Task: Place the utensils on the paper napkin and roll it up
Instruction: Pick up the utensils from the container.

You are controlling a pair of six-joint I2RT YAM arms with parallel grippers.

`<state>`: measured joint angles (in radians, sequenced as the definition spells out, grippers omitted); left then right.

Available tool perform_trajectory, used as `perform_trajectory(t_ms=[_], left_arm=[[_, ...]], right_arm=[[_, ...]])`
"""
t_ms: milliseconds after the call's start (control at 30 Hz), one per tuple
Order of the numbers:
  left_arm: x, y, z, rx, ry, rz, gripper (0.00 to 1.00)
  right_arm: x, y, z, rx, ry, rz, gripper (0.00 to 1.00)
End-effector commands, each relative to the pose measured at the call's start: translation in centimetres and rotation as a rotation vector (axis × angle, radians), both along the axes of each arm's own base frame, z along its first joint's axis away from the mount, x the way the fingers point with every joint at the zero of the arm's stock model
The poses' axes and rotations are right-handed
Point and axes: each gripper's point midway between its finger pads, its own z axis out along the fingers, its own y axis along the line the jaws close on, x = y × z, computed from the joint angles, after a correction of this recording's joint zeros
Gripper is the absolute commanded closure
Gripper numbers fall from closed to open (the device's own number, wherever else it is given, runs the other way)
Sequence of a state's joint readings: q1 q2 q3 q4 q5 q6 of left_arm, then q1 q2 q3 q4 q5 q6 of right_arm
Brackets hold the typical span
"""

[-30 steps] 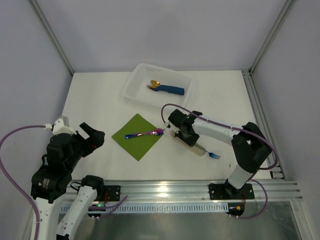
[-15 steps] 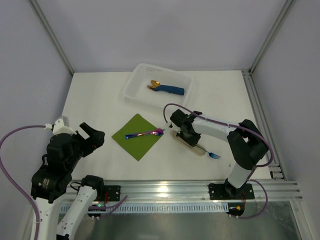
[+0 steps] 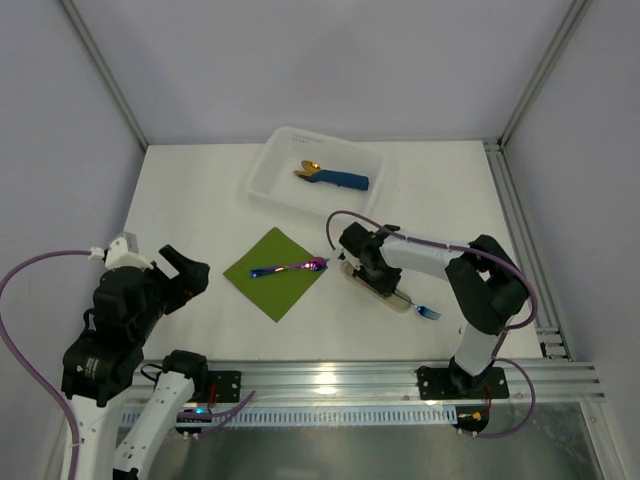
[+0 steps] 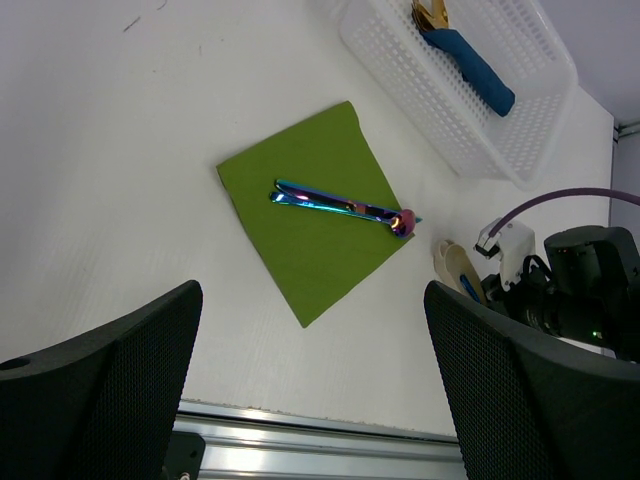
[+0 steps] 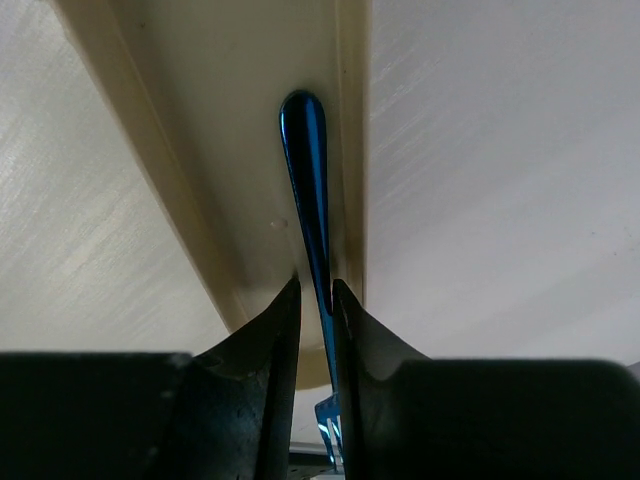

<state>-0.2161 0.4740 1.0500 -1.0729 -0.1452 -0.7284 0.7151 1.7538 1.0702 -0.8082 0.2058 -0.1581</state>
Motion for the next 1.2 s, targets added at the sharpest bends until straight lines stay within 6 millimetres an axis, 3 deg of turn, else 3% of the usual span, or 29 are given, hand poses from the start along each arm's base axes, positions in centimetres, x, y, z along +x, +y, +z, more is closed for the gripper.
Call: perform_trajectory(t_ms=[0,200,433,667,767,867,900,967,1000,1067,1100,1133,1167], left_arm=[[0.2,-0.1,1.2,0.006,-0.026,-0.012,0.07],[0.2,-0.2,1.1,0.003,-0.025,-0.014,0.07],[0.2,-0.2,1.2,-0.001,-0.026,-0.018,0.07],[0.2,-0.2,1.2,-0.002,-0.028,-0.014,0.07],[0.2,-0.2,1.1,-0.008,-0.028,-0.011,0.07],[0.3,-0.2,1.0,-0.011,-0.028,-0.007,0.07],[0.3,-0.2,1.0,-0.012,-0.027,-0.007,0.07],[0.3,0.0,0.9,-0.009,-0.024,0.006,0.07],[0.2,0.0,1.0,-0.011,-0.027,0.006,0.07],[0.0,0.5,1.3,-0.004,-0.029,0.03,0.07],[-0.1,0.7,1.4,-0.001,-0.03,0.041,0.07],[-0.3,0.9,1.7,-0.001,-0.042,0.05,0.07],[-0.4,1.0,2.3,-0.004,-0.06,0.053,0.07]], right_arm=[[0.1,0.2,-0.3,0.012,0.001,-0.012,0.77],[0.0,0.3,-0.4,0.016,0.011,-0.009,0.78],[0.5,0.3,0.5,0.016,-0.019,-0.016,0.92],[1.7,0.1,3.6,0.017,-0.11,-0.039,0.96],[2.7,0.3,6.2,0.016,-0.164,-0.056,0.96],[3.6,2.0,8.9,0.028,-0.211,-0.018,0.96],[4.3,3.4,10.3,0.062,-0.242,0.007,0.97],[4.6,5.5,10.8,0.059,-0.248,0.106,0.96],[4.6,7.8,12.1,0.083,-0.278,0.173,0.96],[4.9,9.9,11.5,0.056,-0.257,0.251,0.96],[5.2,12.3,12.6,0.09,-0.28,0.294,0.96],[5.5,13.5,11.3,0.066,-0.253,0.348,0.96],[6.0,15.3,12.2,0.098,-0.273,0.38,0.96]])
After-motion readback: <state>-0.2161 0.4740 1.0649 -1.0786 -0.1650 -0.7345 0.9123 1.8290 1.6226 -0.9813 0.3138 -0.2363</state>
